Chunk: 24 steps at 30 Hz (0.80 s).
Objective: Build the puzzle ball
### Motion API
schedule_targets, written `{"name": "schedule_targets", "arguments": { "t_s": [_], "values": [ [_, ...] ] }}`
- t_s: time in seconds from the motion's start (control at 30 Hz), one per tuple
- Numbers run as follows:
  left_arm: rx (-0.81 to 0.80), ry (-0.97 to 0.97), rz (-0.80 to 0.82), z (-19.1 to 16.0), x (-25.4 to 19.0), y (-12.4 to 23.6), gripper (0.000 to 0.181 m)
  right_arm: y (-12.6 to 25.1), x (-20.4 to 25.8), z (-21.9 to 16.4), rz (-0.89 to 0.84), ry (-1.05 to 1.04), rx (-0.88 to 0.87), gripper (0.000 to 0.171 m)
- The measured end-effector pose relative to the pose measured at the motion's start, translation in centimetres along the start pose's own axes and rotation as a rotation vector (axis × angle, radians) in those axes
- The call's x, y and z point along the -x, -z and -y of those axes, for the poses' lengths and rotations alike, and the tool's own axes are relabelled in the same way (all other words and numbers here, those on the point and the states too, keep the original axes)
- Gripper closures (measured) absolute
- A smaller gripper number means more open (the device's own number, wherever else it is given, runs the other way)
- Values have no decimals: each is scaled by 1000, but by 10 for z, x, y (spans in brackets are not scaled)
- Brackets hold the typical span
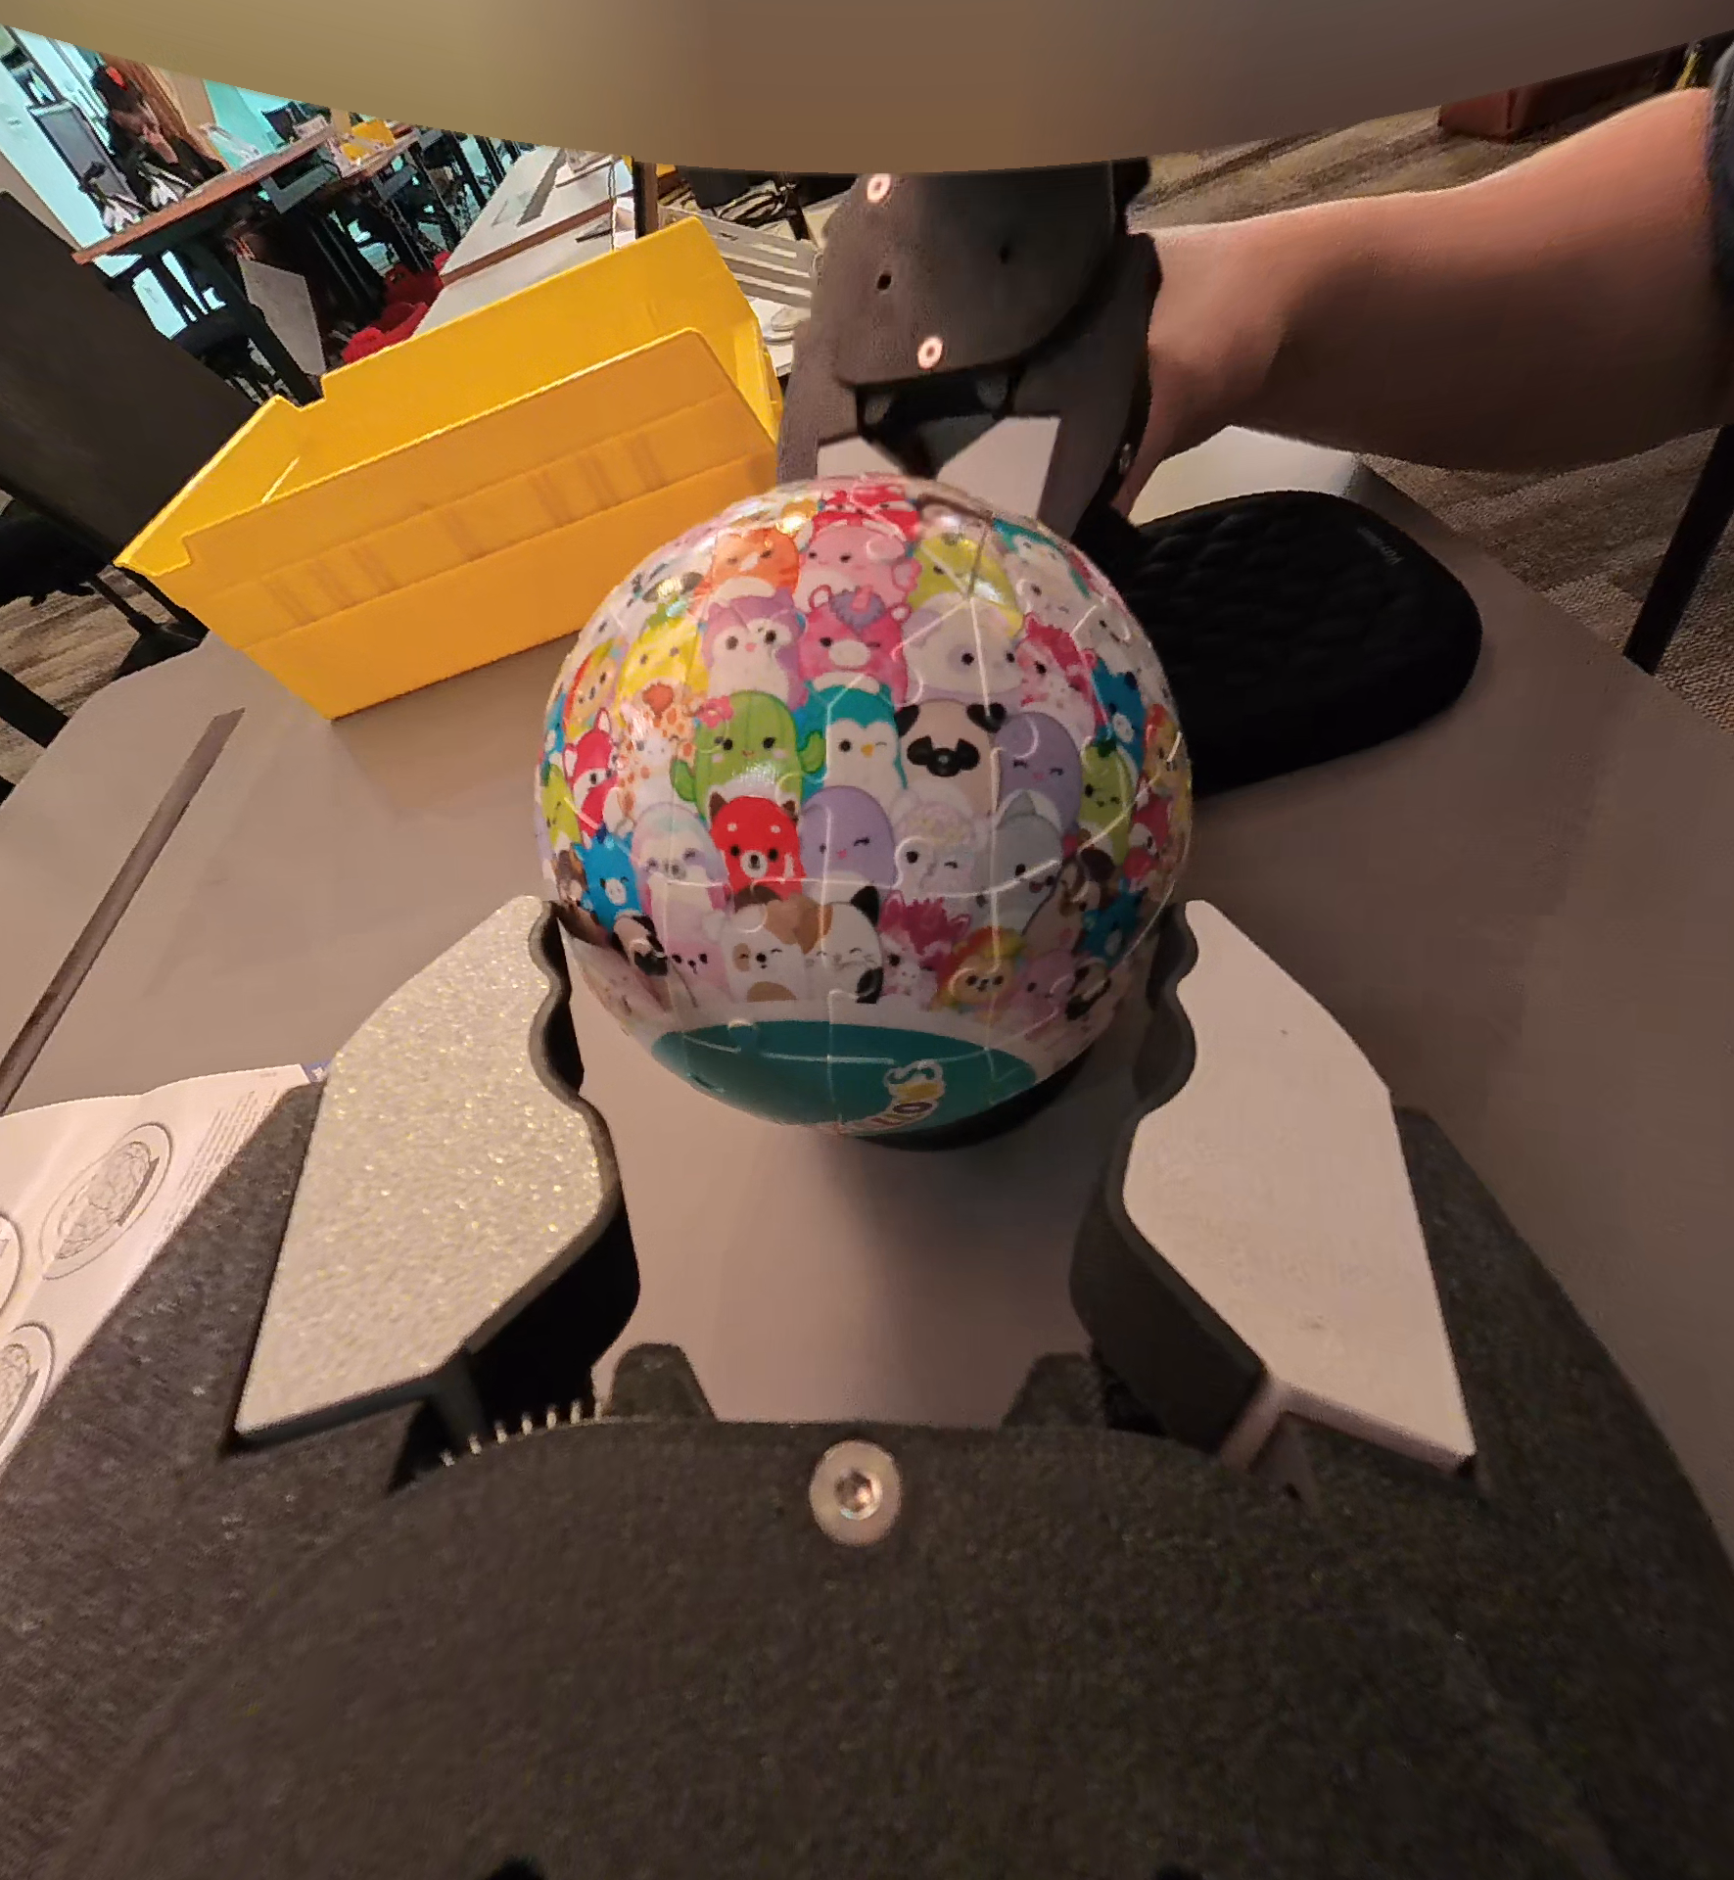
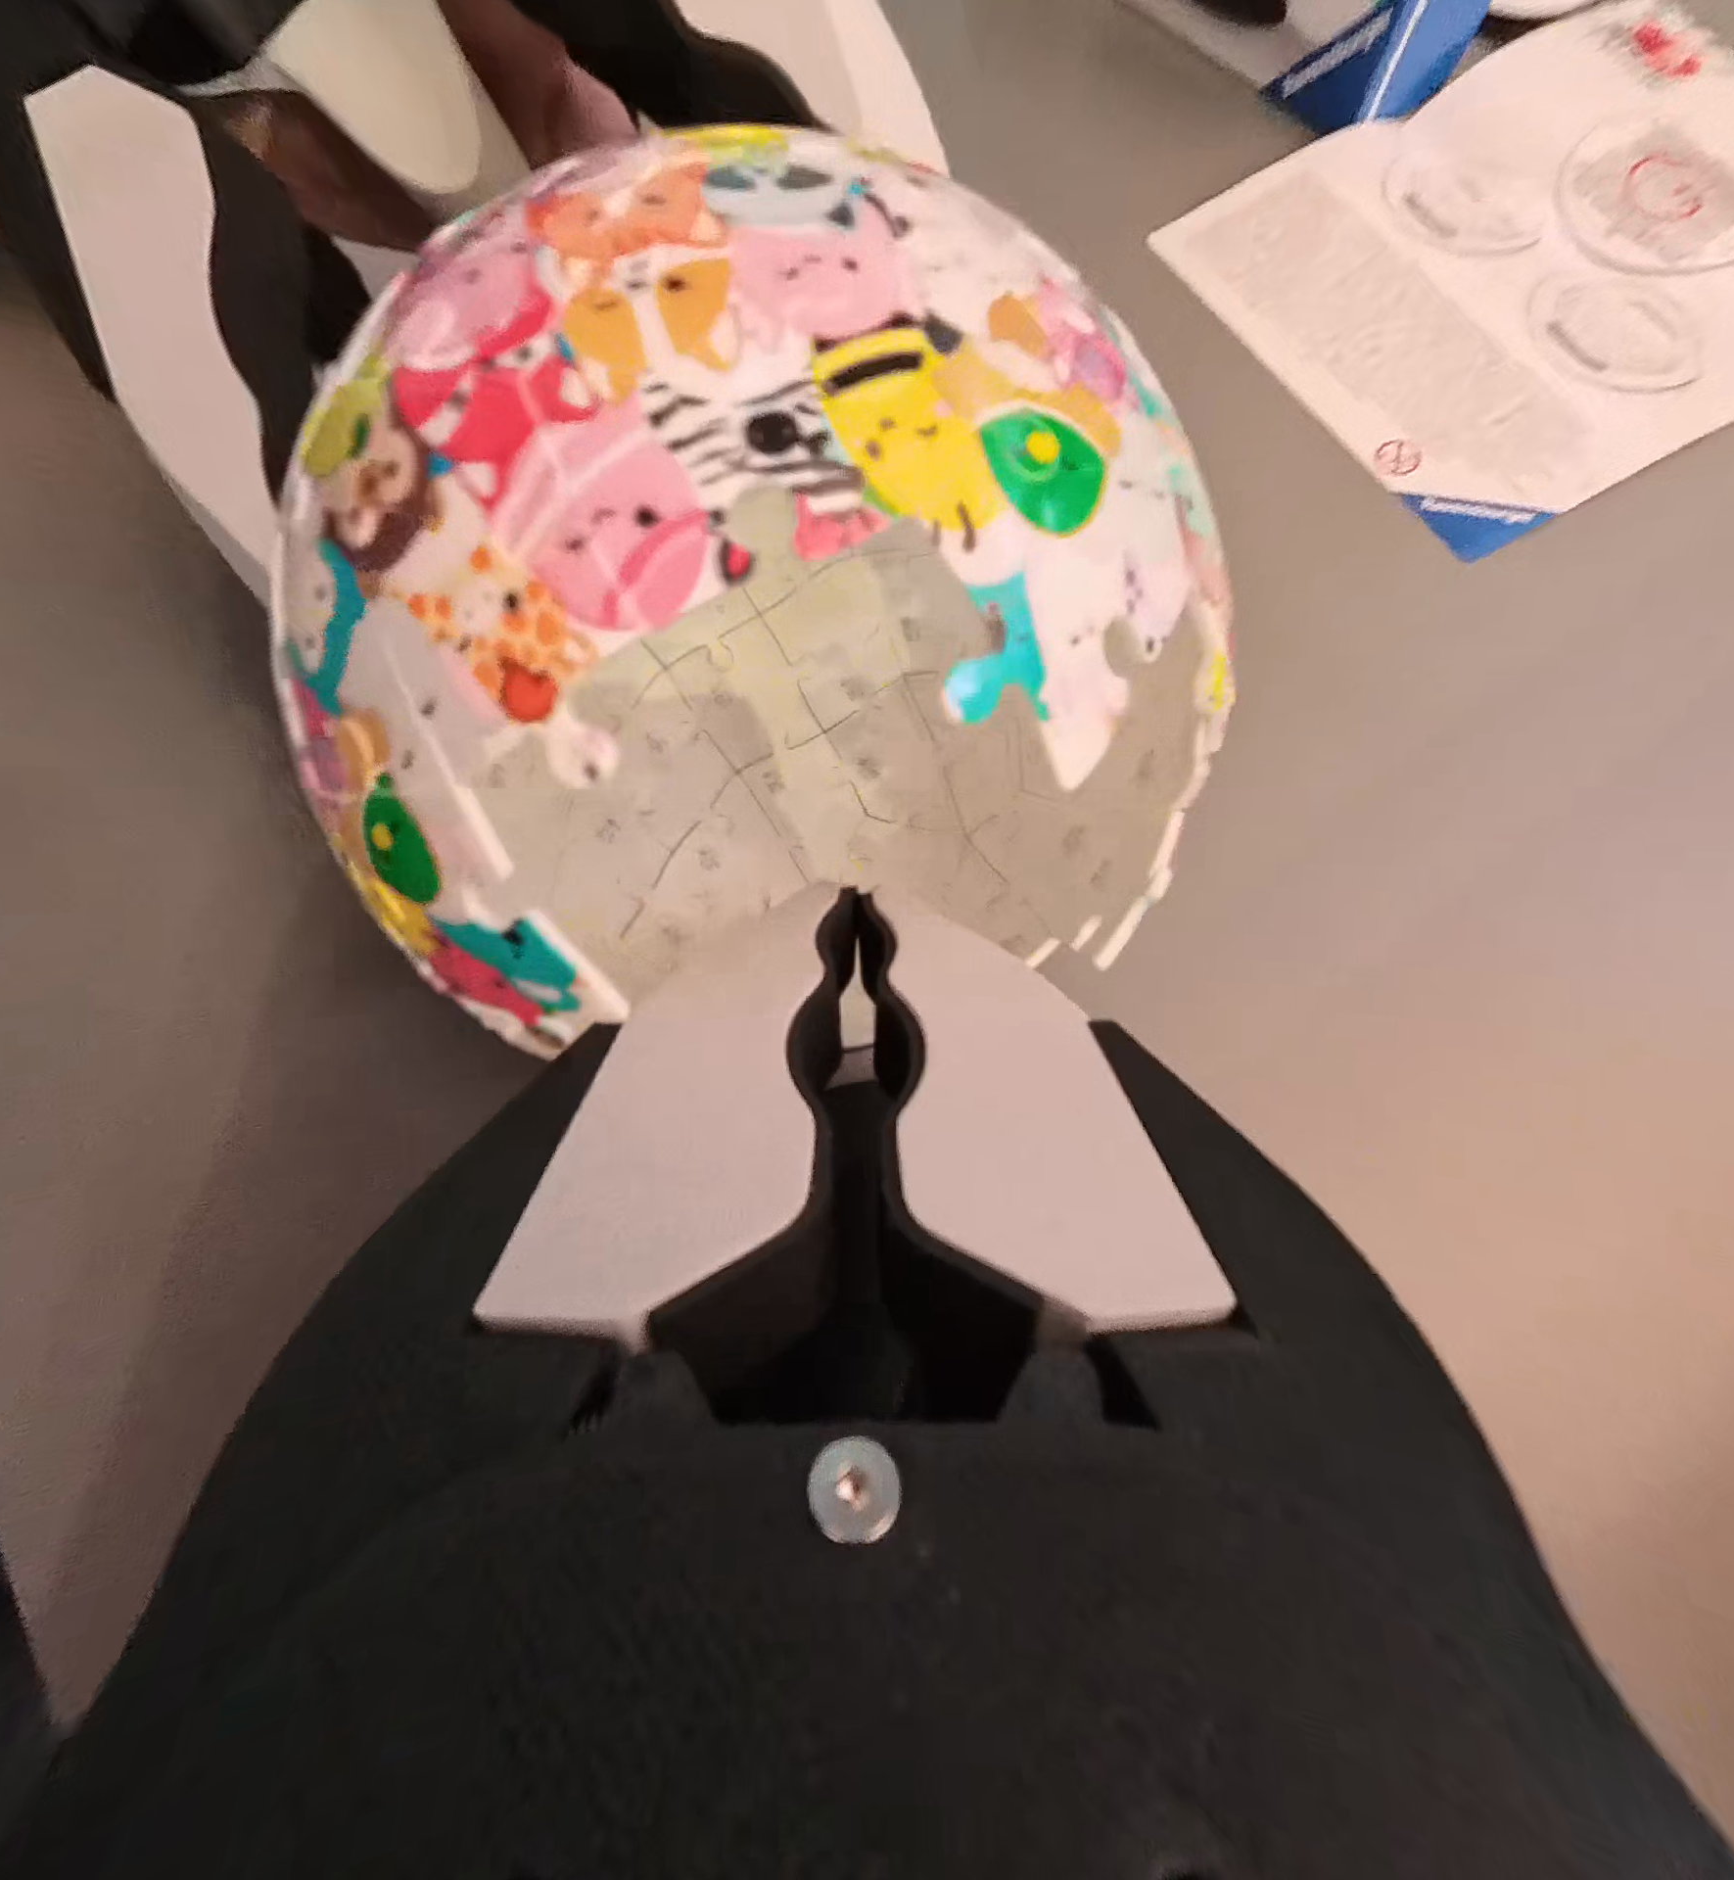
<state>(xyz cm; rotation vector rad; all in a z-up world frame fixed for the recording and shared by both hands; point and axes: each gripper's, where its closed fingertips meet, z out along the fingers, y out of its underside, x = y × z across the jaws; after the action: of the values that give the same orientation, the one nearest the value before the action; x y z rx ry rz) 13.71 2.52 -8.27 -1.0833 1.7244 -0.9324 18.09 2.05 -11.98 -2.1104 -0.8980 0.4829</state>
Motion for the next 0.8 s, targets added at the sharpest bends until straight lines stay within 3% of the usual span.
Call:
{"name": "schedule_targets", "arguments": {
  "t_s": [0.27, 0.8],
  "values": [
    [-13, 15, -6, 0, 1, 0, 74, -13, 1, -8, 127, -13, 76, 169],
    [-27, 26, -3, 4, 1, 0, 76, -21, -5, -20, 54, 129, 194, 169]
  ]
}}
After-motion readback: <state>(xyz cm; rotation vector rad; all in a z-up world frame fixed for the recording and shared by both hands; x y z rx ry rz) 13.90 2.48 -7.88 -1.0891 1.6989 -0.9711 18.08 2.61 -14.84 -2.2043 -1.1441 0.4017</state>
